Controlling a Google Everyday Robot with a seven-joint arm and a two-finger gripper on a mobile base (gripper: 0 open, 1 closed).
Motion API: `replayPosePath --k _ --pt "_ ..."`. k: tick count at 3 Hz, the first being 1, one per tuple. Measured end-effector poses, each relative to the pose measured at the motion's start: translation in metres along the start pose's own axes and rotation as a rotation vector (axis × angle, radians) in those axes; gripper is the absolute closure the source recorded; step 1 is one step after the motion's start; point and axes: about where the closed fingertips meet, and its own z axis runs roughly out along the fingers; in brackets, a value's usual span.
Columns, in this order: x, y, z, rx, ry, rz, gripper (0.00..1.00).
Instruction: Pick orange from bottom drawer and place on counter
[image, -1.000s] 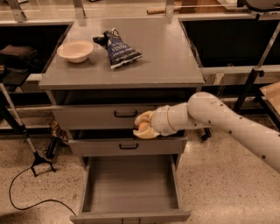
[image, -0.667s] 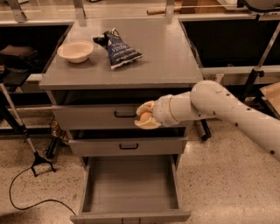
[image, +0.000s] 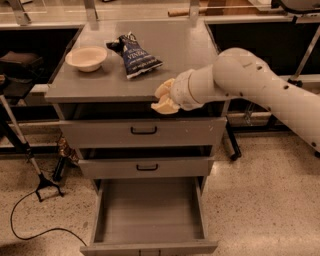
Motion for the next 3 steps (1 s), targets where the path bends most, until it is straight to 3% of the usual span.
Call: replayPosePath --k 1,3 --pt "-0.031 -0.032 -0.022 0.072 0.030 -0.002 1.00" --pt "-0.059 -0.084 -0.005 0.145 0.039 0.010 1.00"
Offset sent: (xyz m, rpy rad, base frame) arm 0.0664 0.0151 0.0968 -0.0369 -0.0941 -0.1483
